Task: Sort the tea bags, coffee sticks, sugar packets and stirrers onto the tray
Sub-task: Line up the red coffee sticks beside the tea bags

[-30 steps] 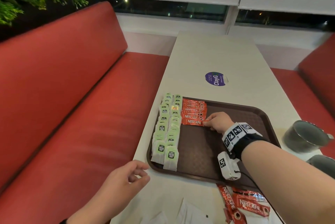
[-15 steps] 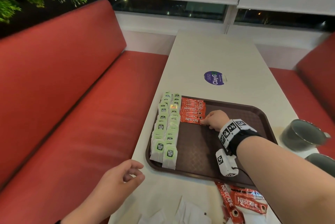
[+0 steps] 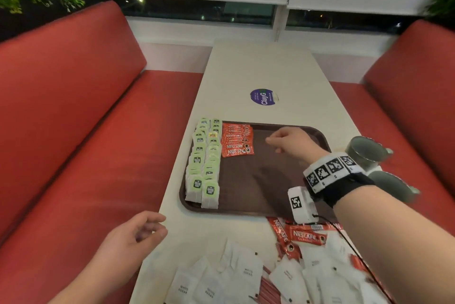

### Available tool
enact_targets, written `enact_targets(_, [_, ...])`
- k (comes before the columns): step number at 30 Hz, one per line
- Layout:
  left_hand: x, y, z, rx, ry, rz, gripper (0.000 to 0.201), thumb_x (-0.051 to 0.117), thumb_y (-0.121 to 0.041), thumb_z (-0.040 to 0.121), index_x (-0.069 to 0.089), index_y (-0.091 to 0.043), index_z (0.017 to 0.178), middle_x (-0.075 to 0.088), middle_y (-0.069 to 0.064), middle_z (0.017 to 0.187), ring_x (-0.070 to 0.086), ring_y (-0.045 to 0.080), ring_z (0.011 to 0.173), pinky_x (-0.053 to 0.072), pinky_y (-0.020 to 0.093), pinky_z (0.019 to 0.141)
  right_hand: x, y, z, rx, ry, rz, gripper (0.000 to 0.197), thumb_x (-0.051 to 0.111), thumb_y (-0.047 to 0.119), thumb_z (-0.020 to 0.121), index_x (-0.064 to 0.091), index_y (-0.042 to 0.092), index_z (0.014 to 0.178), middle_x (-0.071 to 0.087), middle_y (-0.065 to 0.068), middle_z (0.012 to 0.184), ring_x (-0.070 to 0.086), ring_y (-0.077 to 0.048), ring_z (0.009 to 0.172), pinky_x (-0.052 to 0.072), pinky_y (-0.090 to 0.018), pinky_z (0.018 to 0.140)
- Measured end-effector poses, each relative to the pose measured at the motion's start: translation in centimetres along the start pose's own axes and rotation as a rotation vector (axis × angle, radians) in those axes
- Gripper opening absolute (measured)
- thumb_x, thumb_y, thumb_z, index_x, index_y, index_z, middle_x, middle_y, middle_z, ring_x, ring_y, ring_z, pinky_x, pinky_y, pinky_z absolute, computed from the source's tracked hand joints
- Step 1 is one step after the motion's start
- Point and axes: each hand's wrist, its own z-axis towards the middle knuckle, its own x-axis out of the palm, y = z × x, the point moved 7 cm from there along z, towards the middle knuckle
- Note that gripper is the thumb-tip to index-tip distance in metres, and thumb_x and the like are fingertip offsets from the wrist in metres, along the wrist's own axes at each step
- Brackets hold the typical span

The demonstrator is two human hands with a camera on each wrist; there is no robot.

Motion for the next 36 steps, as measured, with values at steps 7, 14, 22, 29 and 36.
enact_targets(7, [3.2,-0.7,-0.6,0.048,0.108,0.081,0.015,0.070,-0.019,0.083,0.068,-0.032,0.090,0.071,-0.015,0.080,0.067,0.020,0.080,0.053,0.039,0.079,-7.9,-5.5,-13.8,-0.020,-0.087,0.124,0.005,0.070,0.020,0.084,0.069,0.021,0.088,0.067,-0.001,0.078,0.062,-0.012,0.071,0.047,-0.024,0.069])
enact_targets(14, [12.2,-7.8,0.1,0.290,0.332,0.314,0.010,0.062,-0.030,0.088,0.061,-0.039,0.093,0.064,-0.017,0.096,0.056,-0.003,0.090,0.041,0.011,0.074,-7.4,-14.6,-21.4,0.181,-0.121,-0.074,0.012,0.074,0.025,0.081,0.066,0.026,0.090,0.064,0.011,0.078,0.060,-0.006,0.074,0.043,-0.020,0.064])
enact_targets(22, [23.1,-11.9,3.2,0.755,0.509,0.971,0.056,0.042,0.000,0.089,0.047,-0.032,0.135,0.047,-0.009,0.131,0.045,0.016,0.116,0.042,0.032,0.099,-7.6,-18.1,-22.8,0.239,-0.206,-0.508,0.045,0.066,0.031,0.078,0.058,0.029,0.122,0.054,0.004,0.123,0.047,-0.022,0.116,0.040,-0.036,0.095])
enact_targets(29, [24.4,-11.7,3.2,0.840,0.481,1.188,0.041,0.046,-0.006,0.092,0.052,-0.028,0.126,0.041,-0.005,0.115,0.045,0.016,0.101,0.048,0.031,0.082,-6.0,-19.2,-21.8,0.253,0.040,-0.661,0.058,0.056,0.029,0.085,0.038,0.032,0.139,0.044,0.002,0.139,0.041,-0.026,0.125,0.037,-0.041,0.102])
enact_targets(36, [24.7,-11.9,2.4,0.889,0.475,1.209,0.027,0.043,-0.011,0.095,0.057,-0.025,0.113,0.046,-0.005,0.114,0.043,0.015,0.100,0.043,0.027,0.079,-4.7,-18.2,-20.7,0.170,0.085,-0.584,0.051,0.050,0.000,0.082,0.050,0.020,0.129,0.049,-0.003,0.121,0.045,-0.025,0.114,0.042,-0.029,0.090])
